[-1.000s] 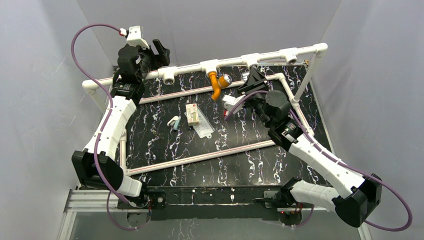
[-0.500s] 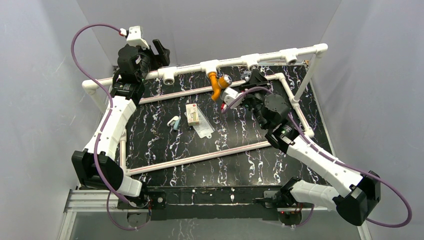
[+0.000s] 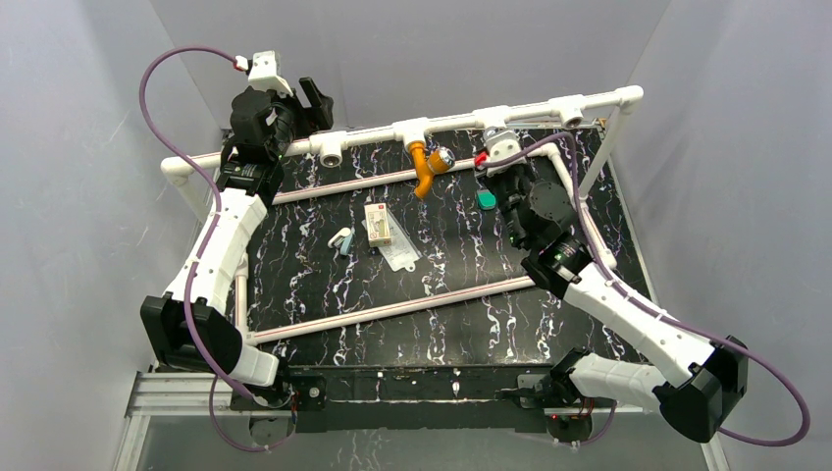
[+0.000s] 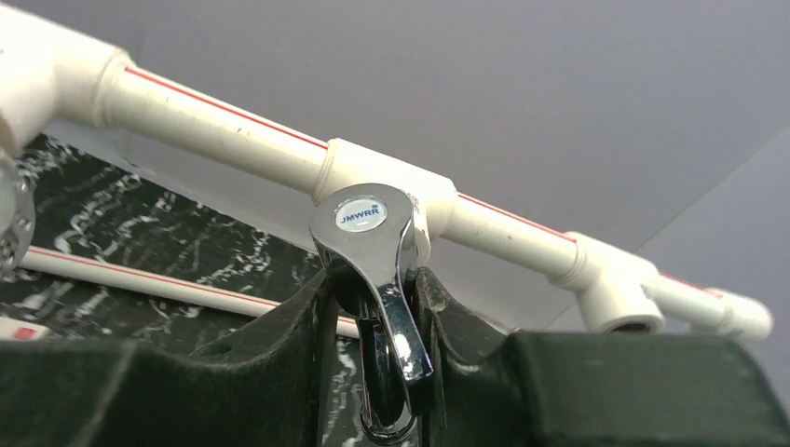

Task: Install the water faucets

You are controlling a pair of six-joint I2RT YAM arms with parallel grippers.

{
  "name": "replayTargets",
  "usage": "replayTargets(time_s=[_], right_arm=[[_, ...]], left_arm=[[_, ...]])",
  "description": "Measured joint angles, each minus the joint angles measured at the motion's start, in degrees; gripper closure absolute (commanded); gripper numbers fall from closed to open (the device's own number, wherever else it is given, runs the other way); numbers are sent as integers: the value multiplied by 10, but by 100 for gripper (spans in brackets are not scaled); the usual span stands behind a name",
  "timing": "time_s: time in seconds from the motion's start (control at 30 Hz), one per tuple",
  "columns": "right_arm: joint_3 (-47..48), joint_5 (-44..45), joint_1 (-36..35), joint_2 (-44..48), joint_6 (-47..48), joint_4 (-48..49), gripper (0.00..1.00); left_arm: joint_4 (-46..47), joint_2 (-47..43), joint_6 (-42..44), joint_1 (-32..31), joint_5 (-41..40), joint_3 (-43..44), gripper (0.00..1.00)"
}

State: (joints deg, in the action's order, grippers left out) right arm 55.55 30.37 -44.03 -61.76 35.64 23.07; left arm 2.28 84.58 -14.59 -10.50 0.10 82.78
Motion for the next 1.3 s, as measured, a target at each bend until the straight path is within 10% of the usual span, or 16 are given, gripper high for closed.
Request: replayTargets(time_s=[0.67, 1.3], right_arm=[[23, 160, 1, 31, -684, -99, 99], [-26, 172, 18, 61, -1147, -135, 99]], left_arm=[[-4, 4, -2, 3, 0, 2, 23], [-5, 5, -1, 4, 0, 2, 23]])
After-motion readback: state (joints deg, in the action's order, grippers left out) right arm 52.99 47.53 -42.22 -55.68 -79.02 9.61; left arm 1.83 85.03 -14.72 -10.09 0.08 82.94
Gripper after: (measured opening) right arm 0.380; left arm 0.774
